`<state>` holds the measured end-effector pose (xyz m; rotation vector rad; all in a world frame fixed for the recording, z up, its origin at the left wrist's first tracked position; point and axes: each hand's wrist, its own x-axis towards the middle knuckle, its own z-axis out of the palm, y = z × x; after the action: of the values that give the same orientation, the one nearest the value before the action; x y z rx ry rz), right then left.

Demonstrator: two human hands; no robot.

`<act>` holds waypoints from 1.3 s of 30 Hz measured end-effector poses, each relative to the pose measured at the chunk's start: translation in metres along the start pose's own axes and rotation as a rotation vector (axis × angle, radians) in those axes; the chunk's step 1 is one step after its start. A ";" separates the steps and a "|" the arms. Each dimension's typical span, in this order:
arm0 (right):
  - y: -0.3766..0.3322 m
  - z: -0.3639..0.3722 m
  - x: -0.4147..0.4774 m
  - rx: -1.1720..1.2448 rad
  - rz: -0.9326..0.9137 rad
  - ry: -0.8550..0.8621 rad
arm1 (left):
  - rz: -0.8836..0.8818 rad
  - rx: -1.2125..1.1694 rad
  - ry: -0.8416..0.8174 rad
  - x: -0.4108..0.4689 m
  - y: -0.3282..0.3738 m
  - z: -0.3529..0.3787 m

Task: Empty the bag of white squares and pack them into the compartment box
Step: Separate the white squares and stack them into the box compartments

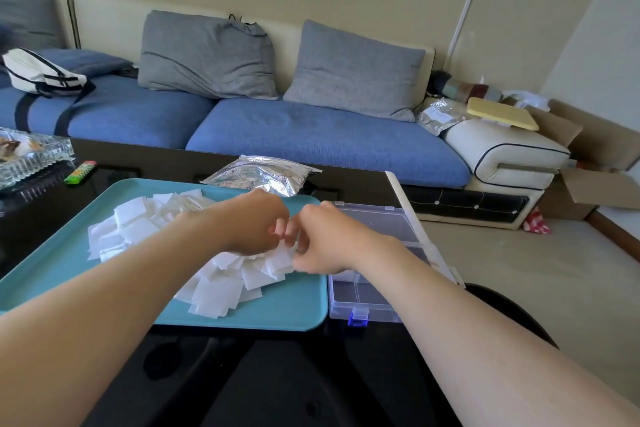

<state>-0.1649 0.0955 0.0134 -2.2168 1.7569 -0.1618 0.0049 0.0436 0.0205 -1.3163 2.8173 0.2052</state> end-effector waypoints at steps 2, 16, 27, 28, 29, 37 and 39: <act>-0.002 0.007 0.002 -0.079 -0.051 -0.055 | -0.006 0.008 -0.016 -0.002 0.000 -0.005; -0.008 0.010 0.009 -0.143 -0.171 -0.046 | -0.136 0.054 -0.193 -0.002 -0.015 -0.004; -0.010 0.003 0.011 -0.192 -0.125 0.193 | -0.105 -0.128 0.159 -0.006 -0.014 -0.018; -0.010 0.002 0.011 -0.185 -0.127 0.220 | -0.123 -0.162 0.182 -0.006 -0.015 -0.019; -0.009 0.001 0.011 -0.181 -0.134 0.235 | -0.143 -0.211 0.196 -0.007 -0.016 -0.019; -0.002 0.008 0.008 -0.028 -0.180 0.087 | -0.169 -0.318 0.212 -0.006 -0.019 -0.016; -0.001 0.011 0.010 -0.007 -0.153 0.089 | -0.137 -0.323 0.211 -0.004 -0.020 -0.015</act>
<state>-0.1586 0.0882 0.0022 -2.3832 1.6330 -0.2921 0.0231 0.0326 0.0334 -1.6798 2.9399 0.5711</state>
